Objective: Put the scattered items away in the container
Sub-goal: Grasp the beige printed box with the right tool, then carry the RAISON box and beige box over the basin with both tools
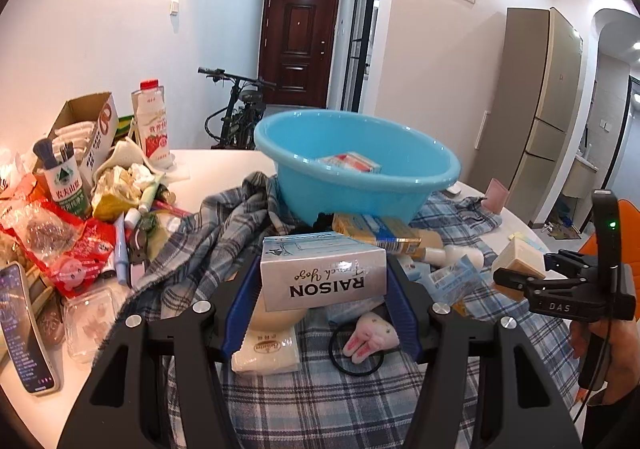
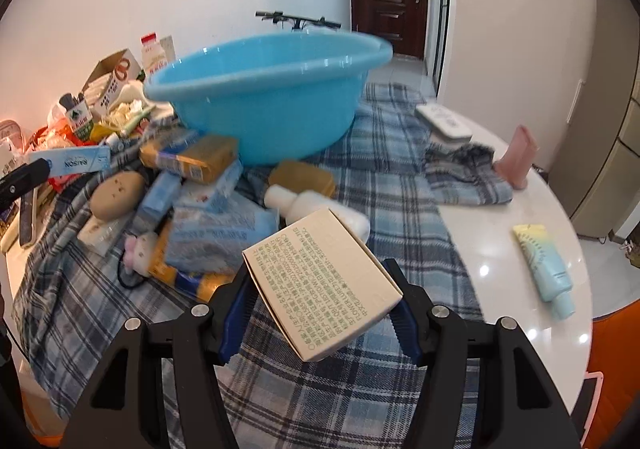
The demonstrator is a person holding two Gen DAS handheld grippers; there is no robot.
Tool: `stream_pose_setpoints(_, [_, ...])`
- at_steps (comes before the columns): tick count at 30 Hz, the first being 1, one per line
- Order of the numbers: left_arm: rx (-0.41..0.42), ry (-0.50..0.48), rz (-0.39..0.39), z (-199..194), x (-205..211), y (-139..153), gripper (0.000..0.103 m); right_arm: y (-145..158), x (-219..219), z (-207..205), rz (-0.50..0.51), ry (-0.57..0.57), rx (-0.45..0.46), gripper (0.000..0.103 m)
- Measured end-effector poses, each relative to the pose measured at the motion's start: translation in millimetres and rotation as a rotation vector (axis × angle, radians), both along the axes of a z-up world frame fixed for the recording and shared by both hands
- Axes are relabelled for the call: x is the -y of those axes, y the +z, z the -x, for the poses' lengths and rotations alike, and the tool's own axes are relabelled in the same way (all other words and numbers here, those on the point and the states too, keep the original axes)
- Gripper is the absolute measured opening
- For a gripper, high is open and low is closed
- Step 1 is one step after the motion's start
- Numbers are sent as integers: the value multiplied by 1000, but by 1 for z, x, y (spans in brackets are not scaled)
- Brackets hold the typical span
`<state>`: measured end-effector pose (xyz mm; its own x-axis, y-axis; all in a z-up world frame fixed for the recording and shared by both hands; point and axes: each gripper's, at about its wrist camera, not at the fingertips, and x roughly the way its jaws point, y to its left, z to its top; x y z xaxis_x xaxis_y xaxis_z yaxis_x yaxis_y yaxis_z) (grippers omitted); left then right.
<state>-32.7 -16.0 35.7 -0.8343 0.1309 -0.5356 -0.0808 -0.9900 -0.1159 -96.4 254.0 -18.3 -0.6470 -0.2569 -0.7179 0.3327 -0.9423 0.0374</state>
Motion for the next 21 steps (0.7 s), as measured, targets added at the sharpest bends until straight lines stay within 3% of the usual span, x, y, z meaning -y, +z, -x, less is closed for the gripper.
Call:
stream_pose_setpoints(9, [-49,-20,-1,14,-2,30,59,51,19,-1,29,10,-98,63])
stream_pose_setpoints(21, [-226,-39,34,62,0,114,59,159,59,33,86,66,-299,63])
